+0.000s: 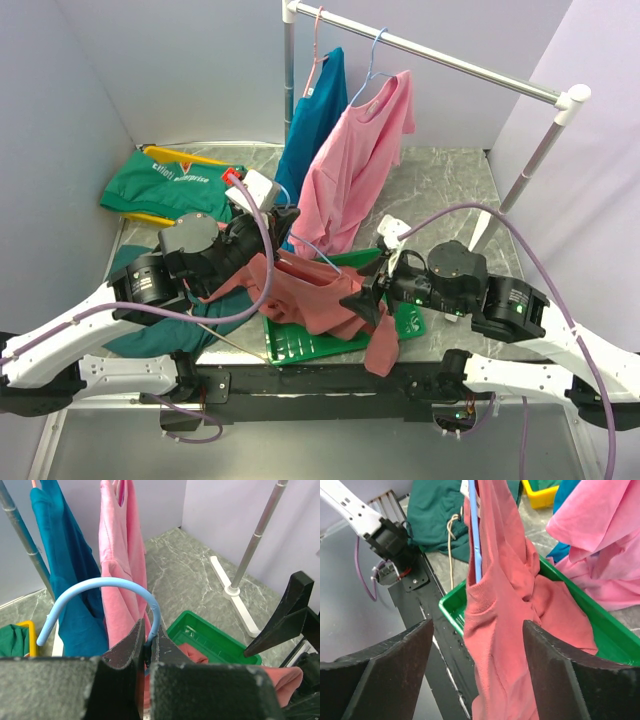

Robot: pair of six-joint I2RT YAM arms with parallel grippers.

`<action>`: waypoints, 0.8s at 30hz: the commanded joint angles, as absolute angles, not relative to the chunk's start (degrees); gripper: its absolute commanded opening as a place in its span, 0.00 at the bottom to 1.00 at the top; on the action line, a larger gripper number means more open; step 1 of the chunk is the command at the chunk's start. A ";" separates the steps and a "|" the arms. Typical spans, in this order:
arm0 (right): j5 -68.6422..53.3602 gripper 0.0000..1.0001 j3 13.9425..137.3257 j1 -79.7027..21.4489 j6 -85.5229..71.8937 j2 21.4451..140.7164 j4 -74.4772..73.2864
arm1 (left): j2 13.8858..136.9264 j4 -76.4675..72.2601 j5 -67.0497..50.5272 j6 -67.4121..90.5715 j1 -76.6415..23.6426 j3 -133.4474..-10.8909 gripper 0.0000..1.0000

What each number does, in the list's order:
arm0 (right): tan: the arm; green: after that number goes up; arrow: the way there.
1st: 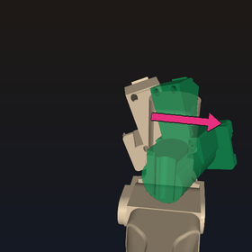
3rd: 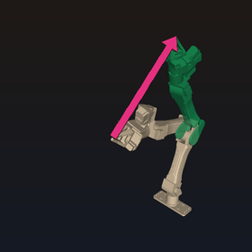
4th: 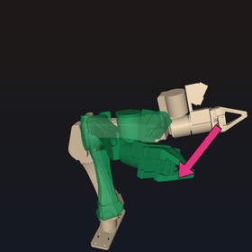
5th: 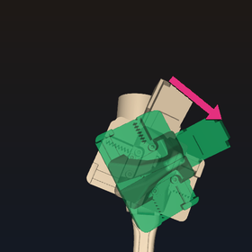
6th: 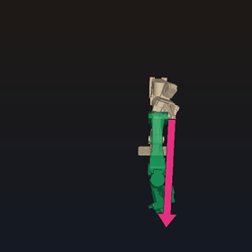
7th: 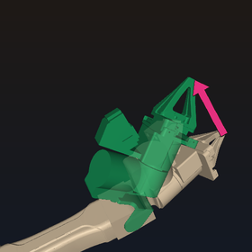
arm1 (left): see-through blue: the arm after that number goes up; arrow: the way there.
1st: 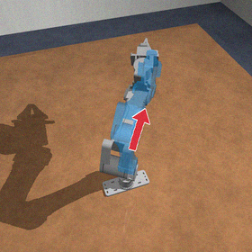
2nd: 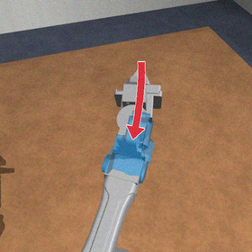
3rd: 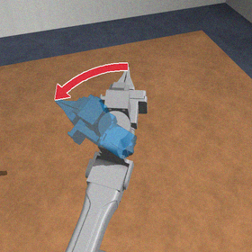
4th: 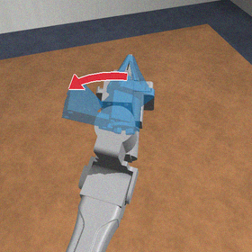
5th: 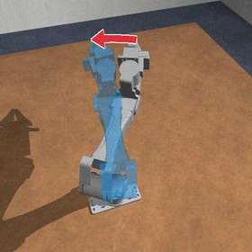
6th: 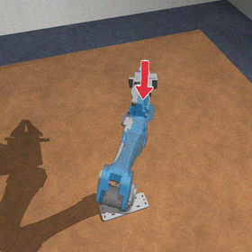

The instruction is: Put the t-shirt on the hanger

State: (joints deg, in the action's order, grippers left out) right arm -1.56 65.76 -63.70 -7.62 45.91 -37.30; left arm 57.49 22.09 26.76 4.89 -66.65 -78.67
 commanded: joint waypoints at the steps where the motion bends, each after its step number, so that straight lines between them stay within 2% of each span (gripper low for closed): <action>1: -1.15 0.76 64.43 -63.46 -7.82 45.70 -36.39 | 56.95 17.93 25.14 3.43 -66.97 -81.65 0.01; 6: -0.79 0.70 61.35 -63.46 -8.61 45.00 -35.95 | 56.34 18.63 24.70 3.43 -66.97 -81.48 0.01; 9: -0.09 0.57 60.65 -63.63 -9.23 44.56 -34.72 | 56.16 18.37 24.43 3.60 -66.97 -80.95 0.01; 10: 1.04 0.47 60.56 -63.72 -9.40 44.47 -34.11 | 56.16 18.37 24.35 3.60 -66.97 -80.77 0.01; 12: 1.93 0.39 60.29 -63.81 -9.93 44.30 -33.75 | 56.16 18.28 24.17 3.69 -66.97 -80.34 0.01; 13: 2.80 0.24 60.21 -63.72 -10.11 44.30 -33.40 | 56.08 18.11 24.17 3.69 -66.97 -80.25 0.01; 15: 4.04 0.03 59.85 -63.98 -10.72 44.21 -33.22 | 56.07 18.19 24.26 3.69 -66.97 -80.07 0.01; 16: 4.48 0.00 59.68 -63.98 -10.90 44.03 -33.14 | 56.16 18.37 24.43 3.78 -66.97 -80.16 0.06; 17: 4.40 0.00 58.98 -64.07 -10.81 43.77 -32.96 | 56.25 18.54 24.78 3.87 -66.97 -80.33 0.19; 18: 4.22 0.00 58.71 -64.16 -10.81 42.90 -32.87 | 56.34 19.24 25.22 3.95 -66.97 -80.68 0.54; 20: 4.13 0.00 58.80 -64.16 -10.90 42.02 -33.92 | 56.08 20.12 27.15 3.96 -66.97 -81.30 0.73; 21: 4.13 0.00 59.06 -64.16 -10.81 40.71 -34.62 | 55.47 21.26 27.94 4.04 -66.97 -81.82 0.86; 24: 3.78 0.00 60.11 -64.16 -11.16 37.63 -37.44 | 52.49 21.88 31.63 4.22 -66.97 -81.57 0.93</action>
State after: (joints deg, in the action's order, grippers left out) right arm 2.63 58.35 -64.18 -10.63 42.63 -37.67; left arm 56.80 22.22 27.00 3.99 -66.74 -78.91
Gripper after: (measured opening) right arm 0.034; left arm 0.900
